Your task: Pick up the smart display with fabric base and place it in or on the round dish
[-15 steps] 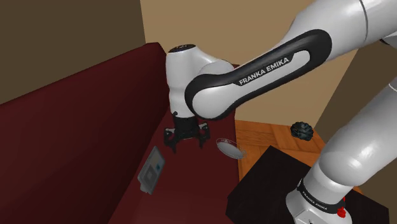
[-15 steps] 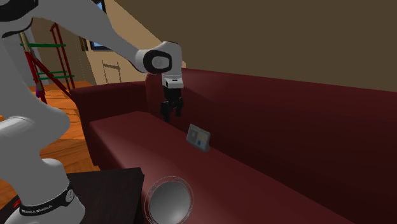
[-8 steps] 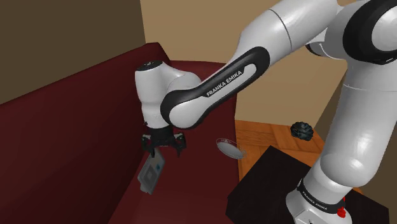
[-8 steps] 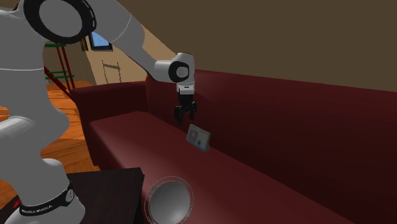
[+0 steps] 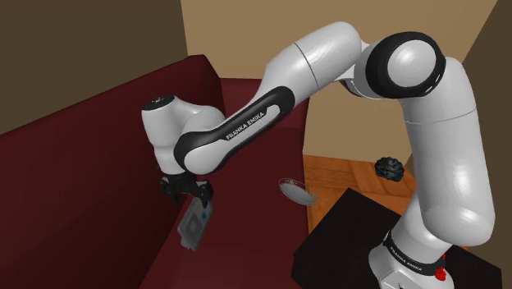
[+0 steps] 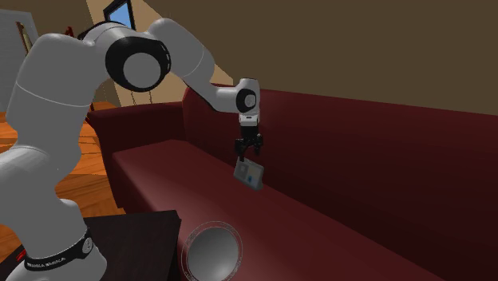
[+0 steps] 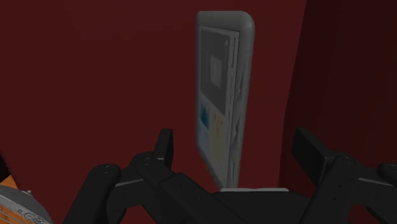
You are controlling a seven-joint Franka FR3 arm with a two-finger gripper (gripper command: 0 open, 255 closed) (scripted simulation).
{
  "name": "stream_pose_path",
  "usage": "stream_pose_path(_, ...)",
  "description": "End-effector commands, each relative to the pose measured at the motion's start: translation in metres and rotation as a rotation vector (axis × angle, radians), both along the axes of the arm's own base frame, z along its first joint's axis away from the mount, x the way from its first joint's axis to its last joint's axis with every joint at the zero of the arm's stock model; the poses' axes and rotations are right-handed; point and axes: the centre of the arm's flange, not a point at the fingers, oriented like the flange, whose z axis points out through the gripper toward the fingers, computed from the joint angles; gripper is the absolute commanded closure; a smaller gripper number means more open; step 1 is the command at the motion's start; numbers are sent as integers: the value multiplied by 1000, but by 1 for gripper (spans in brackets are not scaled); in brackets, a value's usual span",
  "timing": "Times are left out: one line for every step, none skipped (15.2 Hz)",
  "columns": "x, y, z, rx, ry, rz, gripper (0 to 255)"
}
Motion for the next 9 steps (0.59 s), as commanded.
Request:
stream_pose_path(3, 0, -11, -2, -2, -9, 0)
stream_pose_path(3, 0, -16, -2, -2, -9, 0)
stream_pose_path(3, -1, -21, -2, -2, -9, 0)
stream_pose_path(3, -1, -26, -2, -2, -9, 0)
stream_pose_path(3, -1, -32, -2, -2, -9, 0)
stream_pose_path(3, -2, -40, -2, -2, -9, 0)
stream_pose_path(3, -2, -40, -2, -2, -9, 0)
stream_pose_path(3, -2, -40, -2, -2, -9, 0)
stream_pose_path(3, -2, -40, -2, -2, -9, 0)
